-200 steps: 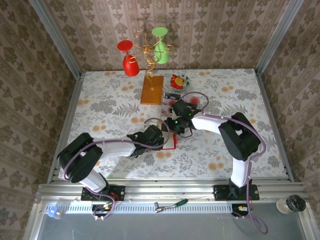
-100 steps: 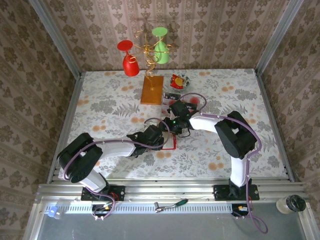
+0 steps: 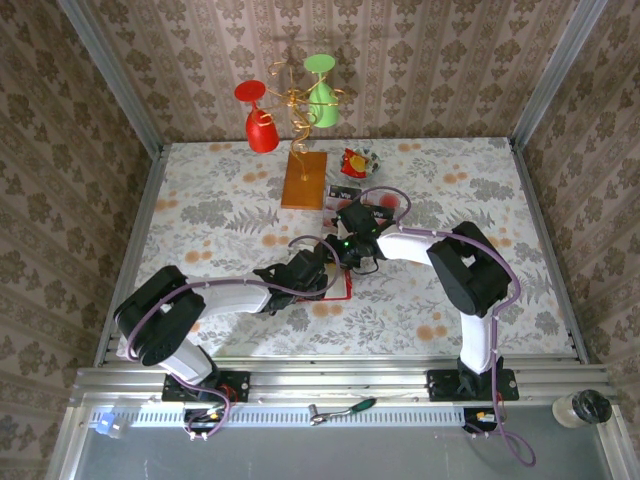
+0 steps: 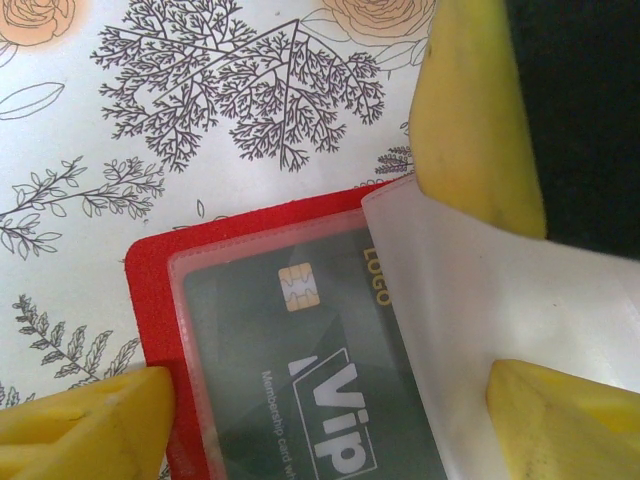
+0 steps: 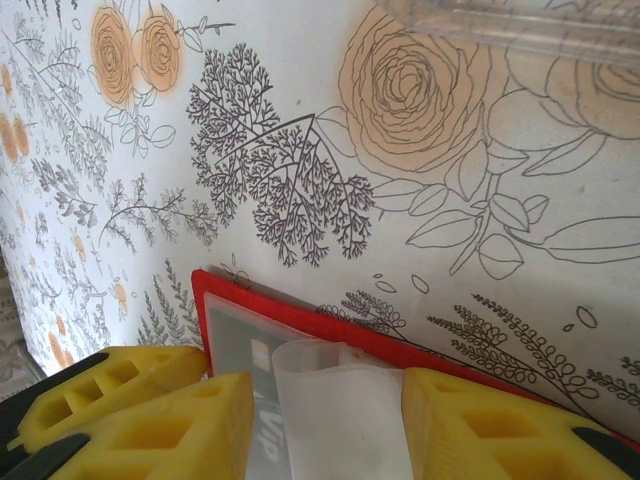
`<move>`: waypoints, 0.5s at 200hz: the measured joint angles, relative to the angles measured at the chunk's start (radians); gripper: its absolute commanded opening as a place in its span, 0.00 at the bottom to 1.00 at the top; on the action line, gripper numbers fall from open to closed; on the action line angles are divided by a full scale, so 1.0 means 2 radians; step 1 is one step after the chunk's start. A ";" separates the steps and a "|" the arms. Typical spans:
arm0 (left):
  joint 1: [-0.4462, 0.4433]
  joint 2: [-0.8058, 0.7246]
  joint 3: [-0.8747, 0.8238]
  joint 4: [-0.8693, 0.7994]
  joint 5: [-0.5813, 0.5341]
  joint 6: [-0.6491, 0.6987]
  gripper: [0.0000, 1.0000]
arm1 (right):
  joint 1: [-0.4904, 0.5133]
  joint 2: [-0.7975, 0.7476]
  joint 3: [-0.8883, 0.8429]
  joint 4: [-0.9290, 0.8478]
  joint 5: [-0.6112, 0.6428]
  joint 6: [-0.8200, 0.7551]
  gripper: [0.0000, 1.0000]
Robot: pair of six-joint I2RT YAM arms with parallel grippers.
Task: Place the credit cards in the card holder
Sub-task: Flip over the card slot on the card holder.
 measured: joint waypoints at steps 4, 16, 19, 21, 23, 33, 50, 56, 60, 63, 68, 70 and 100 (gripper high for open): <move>0.000 0.000 0.000 0.000 0.000 0.000 0.83 | 0.000 0.000 0.000 0.001 -0.001 0.001 0.45; 0.000 -0.002 0.000 0.000 0.000 0.000 0.83 | 0.000 0.000 0.000 0.003 -0.005 0.002 0.45; 0.000 -0.002 0.000 0.000 0.000 0.000 0.83 | 0.000 0.000 0.000 0.004 -0.005 0.002 0.45; 0.000 -0.003 0.000 0.000 0.000 0.000 0.83 | 0.000 0.000 0.000 0.005 -0.006 0.002 0.45; 0.000 -0.003 0.000 0.000 0.000 0.000 0.83 | 0.000 0.000 0.000 0.005 -0.007 0.003 0.45; 0.000 -0.006 0.000 0.000 0.000 0.000 0.83 | 0.001 0.000 0.000 0.006 -0.008 0.004 0.45; 0.000 -0.009 0.000 0.000 0.000 0.000 0.83 | 0.002 0.000 0.000 0.010 -0.012 0.009 0.44; 0.000 -0.010 0.000 0.000 0.000 0.000 0.83 | 0.002 0.000 0.000 0.010 -0.014 0.010 0.44; 0.000 -0.010 0.000 0.000 0.000 0.000 0.83 | 0.002 0.000 0.000 0.011 -0.014 0.010 0.44; 0.000 -0.011 0.000 -0.001 0.000 0.000 0.83 | 0.002 0.000 0.000 0.012 -0.014 0.011 0.44; 0.000 -0.011 0.000 -0.001 0.000 0.000 0.83 | 0.003 0.000 0.000 0.012 -0.014 0.012 0.44; 0.000 -0.012 0.000 -0.001 0.000 0.000 0.83 | 0.003 0.000 0.000 0.012 -0.014 0.012 0.45; 0.001 -0.012 -0.002 -0.001 0.000 0.000 0.83 | 0.003 0.000 0.000 0.014 -0.014 0.012 0.44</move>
